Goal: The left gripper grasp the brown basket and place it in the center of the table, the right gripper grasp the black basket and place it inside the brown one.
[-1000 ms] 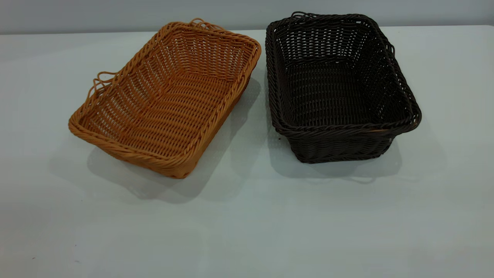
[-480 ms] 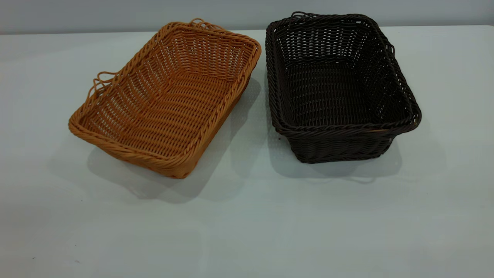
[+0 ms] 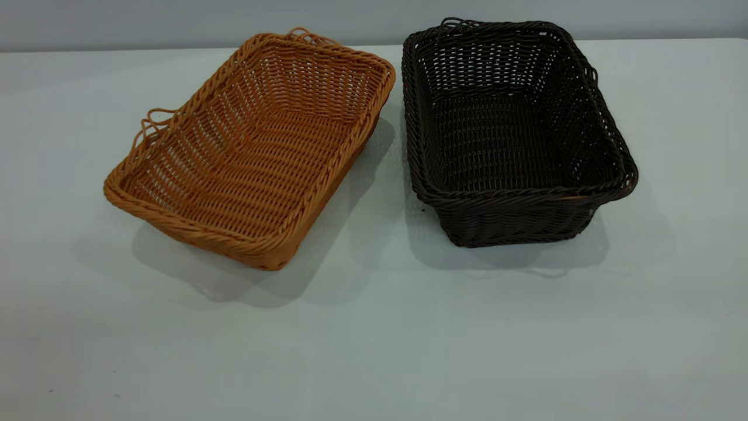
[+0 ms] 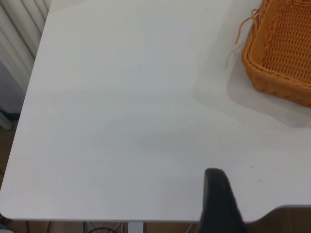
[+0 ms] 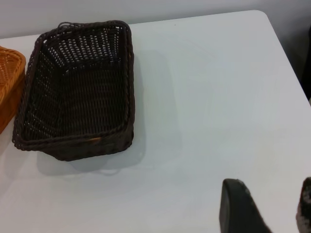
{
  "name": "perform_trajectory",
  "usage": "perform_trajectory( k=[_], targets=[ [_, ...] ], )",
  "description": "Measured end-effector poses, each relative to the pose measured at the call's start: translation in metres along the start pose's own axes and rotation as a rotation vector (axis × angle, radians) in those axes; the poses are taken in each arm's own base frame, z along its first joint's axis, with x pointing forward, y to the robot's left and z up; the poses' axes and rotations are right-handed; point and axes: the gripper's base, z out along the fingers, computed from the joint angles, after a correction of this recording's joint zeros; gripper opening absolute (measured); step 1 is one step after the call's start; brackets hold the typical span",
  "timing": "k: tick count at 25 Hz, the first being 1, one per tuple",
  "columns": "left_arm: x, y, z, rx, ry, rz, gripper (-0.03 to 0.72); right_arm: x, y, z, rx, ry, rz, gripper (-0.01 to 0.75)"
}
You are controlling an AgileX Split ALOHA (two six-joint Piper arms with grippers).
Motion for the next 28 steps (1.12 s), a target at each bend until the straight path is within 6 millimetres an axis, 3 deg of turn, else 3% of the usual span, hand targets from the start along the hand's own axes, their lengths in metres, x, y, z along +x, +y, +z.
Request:
perform_trajectory(
  k=[3, 5, 9, 11, 19, 25, 28],
  targets=[
    [-0.008, 0.0, 0.002, 0.002, 0.036, 0.0, 0.429, -0.001, 0.006, 0.001, -0.06, 0.015, 0.0, 0.307],
    [-0.02, 0.0, 0.007, 0.004, 0.087, 0.002, 0.43, -0.004, 0.011, 0.005, -0.121, 0.05, 0.01, 0.393],
    [-0.056, 0.0, 0.03, 0.009, 0.179, 0.01, 0.464, -0.016, 0.023, 0.022, -0.251, 0.177, 0.043, 0.566],
    [-0.077, 0.0, 0.047, 0.012, 0.203, 0.017, 0.497, -0.024, 0.028, 0.035, -0.306, 0.235, 0.059, 0.605],
    [-0.146, -0.003, 0.125, 0.028, 0.19, 0.088, 0.545, -0.05, 0.04, 0.118, -0.464, 0.44, 0.102, 0.607],
    [-0.173, -0.005, 0.175, 0.037, 0.207, 0.11, 0.547, -0.038, 0.053, 0.19, -0.548, 0.639, 0.229, 0.593],
    [-0.181, -0.006, 0.193, 0.039, 0.231, 0.11, 0.547, -0.029, 0.081, 0.217, -0.596, 0.758, 0.198, 0.594]
  ],
)
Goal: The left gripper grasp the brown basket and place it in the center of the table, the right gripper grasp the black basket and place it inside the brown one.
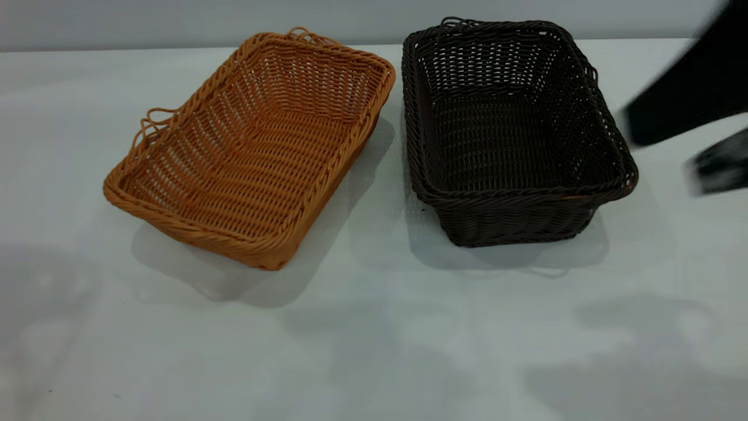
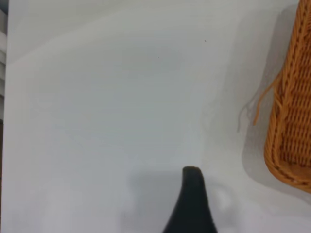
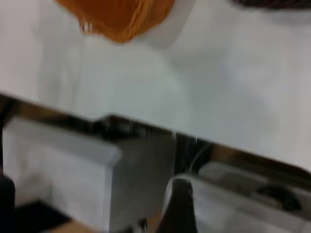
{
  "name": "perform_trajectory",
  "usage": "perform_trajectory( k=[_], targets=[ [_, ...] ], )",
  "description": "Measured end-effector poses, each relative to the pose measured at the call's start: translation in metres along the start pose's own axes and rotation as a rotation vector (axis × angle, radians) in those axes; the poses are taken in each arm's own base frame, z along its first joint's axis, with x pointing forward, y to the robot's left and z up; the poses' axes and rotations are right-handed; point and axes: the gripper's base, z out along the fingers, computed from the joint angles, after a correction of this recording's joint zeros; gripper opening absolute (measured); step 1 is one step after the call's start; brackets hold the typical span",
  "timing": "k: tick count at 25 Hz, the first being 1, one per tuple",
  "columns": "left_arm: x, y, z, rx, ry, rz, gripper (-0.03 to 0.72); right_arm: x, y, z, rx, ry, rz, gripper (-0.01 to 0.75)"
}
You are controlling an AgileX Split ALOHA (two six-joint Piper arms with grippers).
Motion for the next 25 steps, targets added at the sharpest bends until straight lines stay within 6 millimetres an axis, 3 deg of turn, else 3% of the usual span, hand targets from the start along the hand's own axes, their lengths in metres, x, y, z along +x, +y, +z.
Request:
perform_trajectory(
  k=[5, 8, 14, 18, 25],
  targets=[
    [-0.008, 0.0, 0.023, 0.006, 0.042, 0.002, 0.547, -0.024, 0.011, 0.058, 0.026, 0.07, 0.099, 0.594],
    [-0.008, 0.0, 0.029, 0.008, 0.051, 0.005, 0.547, -0.036, 0.008, 0.087, -0.017, 0.093, 0.305, 0.594],
    [-0.009, 0.0, 0.032, 0.007, 0.041, 0.022, 0.547, -0.052, -0.016, 0.138, -0.091, 0.034, 0.809, 0.594],
    [-0.01, 0.0, 0.032, 0.007, 0.039, 0.022, 0.547, -0.055, -0.031, 0.154, -0.035, 0.006, 1.004, 0.594],
    [-0.01, 0.001, 0.032, 0.006, 0.033, 0.021, 0.547, -0.065, -0.043, 0.158, 0.138, -0.194, 1.181, 0.594]
  ],
)
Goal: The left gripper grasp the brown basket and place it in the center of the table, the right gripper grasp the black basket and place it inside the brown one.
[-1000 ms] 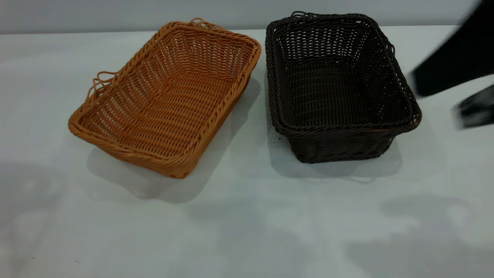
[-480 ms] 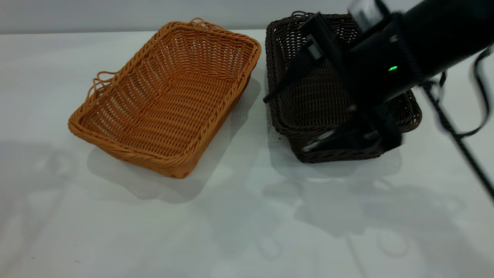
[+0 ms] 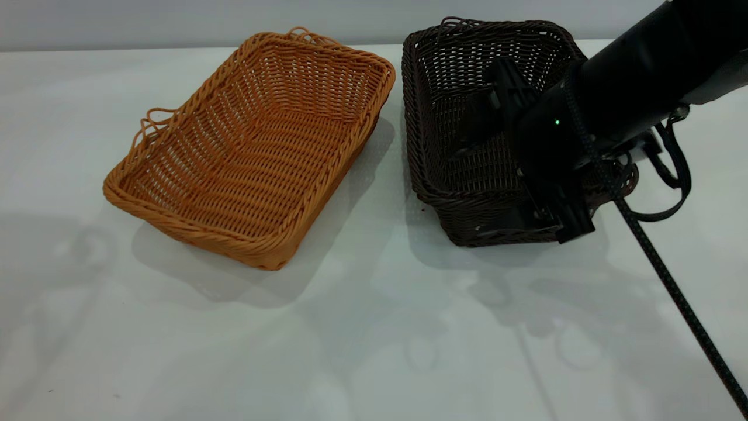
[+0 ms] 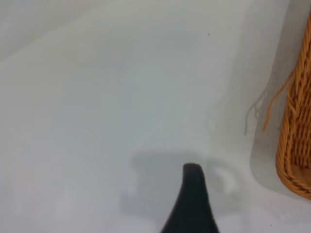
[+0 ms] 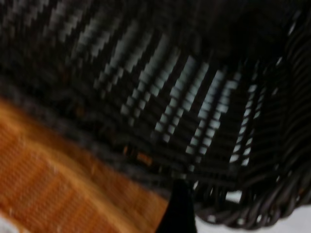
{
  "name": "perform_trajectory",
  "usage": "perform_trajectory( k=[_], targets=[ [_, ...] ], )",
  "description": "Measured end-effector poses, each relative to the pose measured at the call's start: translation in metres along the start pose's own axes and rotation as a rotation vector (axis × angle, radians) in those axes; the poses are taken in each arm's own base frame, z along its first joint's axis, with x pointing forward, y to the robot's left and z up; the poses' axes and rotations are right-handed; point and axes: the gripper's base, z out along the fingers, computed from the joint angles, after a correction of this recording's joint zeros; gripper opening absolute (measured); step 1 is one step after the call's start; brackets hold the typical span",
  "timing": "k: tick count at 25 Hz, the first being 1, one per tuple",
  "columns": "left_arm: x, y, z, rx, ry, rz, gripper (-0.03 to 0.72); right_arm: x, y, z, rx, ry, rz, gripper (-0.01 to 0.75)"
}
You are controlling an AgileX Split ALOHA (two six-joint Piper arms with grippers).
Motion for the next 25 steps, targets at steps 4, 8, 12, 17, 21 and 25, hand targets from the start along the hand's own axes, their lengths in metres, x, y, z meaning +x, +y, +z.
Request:
perform_trajectory(
  k=[4, 8, 12, 17, 21, 25],
  targets=[
    [-0.001, 0.0, 0.003, -0.001, -0.007, 0.0, 0.547, 0.002, -0.002, 0.004, 0.023, -0.101, 0.057, 0.594],
    [0.0, -0.001, 0.014, 0.008, 0.021, -0.006, 0.547, -0.007, -0.004, 0.008, 0.034, -0.218, 0.133, 0.594],
    [0.003, -0.003, 0.03, 0.03, 0.066, -0.026, 0.547, -0.013, -0.001, 0.022, 0.042, -0.244, 0.153, 0.594],
    [-0.001, -0.003, 0.05, 0.04, 0.105, -0.018, 0.548, -0.015, 0.0, 0.034, 0.049, -0.223, 0.157, 0.594],
    [-0.009, -0.003, 0.065, 0.045, 0.135, -0.013, 0.548, -0.015, 0.001, 0.035, 0.048, -0.221, 0.156, 0.594],
    [-0.022, -0.006, 0.082, 0.054, 0.14, 0.0, 0.548, -0.015, 0.001, 0.035, 0.048, -0.221, 0.156, 0.594]
  ],
)
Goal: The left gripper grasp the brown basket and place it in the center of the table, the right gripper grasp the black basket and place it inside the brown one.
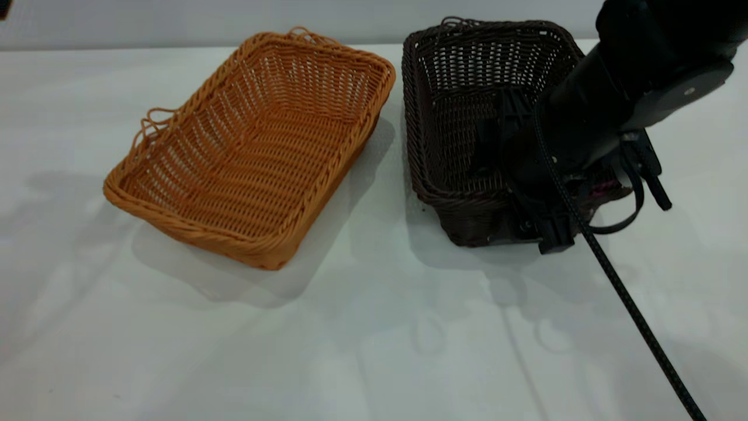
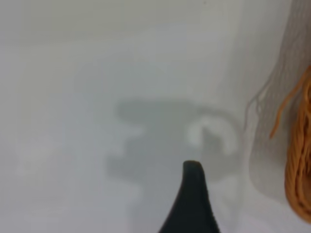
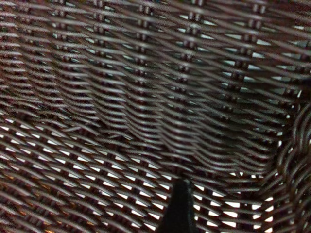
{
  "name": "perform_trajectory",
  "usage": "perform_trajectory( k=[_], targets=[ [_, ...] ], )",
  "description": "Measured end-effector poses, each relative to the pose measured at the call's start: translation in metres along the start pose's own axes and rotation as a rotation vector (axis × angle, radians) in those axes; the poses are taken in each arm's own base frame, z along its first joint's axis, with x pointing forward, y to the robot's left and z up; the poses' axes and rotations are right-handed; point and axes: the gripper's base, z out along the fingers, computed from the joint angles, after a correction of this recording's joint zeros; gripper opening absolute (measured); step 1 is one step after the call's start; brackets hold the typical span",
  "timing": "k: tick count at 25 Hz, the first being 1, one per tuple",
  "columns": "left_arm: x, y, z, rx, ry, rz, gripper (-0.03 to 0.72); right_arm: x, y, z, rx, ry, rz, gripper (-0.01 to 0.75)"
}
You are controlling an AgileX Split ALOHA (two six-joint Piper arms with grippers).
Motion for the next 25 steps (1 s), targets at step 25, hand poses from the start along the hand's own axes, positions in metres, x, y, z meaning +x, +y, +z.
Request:
perform_trajectory(
  k=[25],
  targets=[
    [-0.058, -0.091, 0.202, 0.234, 0.186, 0.13, 0.548, 0.0, 0.0, 0.0, 0.0, 0.0, 0.001, 0.522]
  ],
)
